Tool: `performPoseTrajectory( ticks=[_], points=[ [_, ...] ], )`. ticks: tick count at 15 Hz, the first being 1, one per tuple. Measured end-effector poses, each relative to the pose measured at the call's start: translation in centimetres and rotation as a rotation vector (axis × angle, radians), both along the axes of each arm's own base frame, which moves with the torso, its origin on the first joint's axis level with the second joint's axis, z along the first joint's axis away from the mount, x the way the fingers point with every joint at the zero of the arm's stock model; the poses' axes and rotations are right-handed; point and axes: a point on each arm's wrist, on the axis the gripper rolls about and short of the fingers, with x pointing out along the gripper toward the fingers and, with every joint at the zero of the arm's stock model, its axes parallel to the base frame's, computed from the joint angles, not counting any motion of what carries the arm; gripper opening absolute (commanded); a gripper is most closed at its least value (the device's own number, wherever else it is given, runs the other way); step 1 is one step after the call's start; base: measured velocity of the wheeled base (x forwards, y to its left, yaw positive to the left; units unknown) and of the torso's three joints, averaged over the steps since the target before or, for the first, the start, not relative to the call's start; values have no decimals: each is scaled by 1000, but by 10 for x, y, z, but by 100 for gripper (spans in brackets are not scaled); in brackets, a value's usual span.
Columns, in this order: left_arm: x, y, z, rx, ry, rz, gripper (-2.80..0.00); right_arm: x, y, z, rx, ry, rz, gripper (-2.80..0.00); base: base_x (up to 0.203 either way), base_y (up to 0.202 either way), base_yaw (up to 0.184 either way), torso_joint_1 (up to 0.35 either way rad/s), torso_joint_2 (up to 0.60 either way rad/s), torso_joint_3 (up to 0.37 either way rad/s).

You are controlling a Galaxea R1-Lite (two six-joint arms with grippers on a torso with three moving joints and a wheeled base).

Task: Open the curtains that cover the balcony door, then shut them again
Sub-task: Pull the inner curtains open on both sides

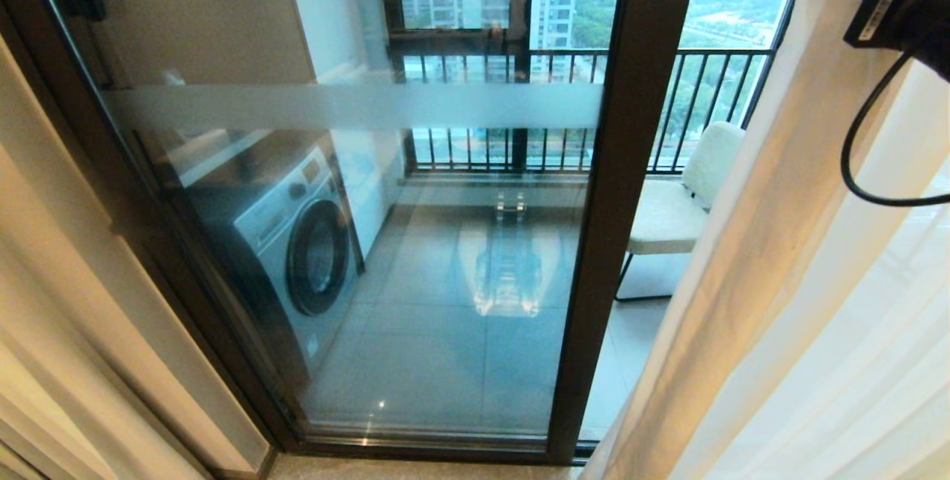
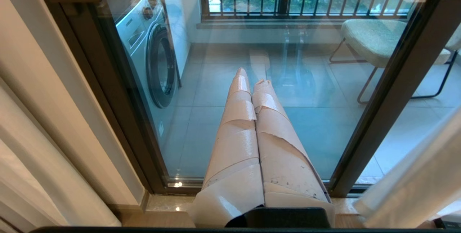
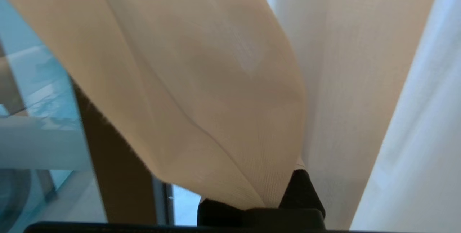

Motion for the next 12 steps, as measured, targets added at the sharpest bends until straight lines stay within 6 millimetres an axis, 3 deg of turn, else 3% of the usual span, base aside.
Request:
performPoseTrajectory(
  ticks=[12],
  points=[
    [0, 0, 0, -1, 0, 0, -280, -19, -13, -20, -3, 30, -47, -280, 0, 0, 0, 0, 0, 0]
  ],
)
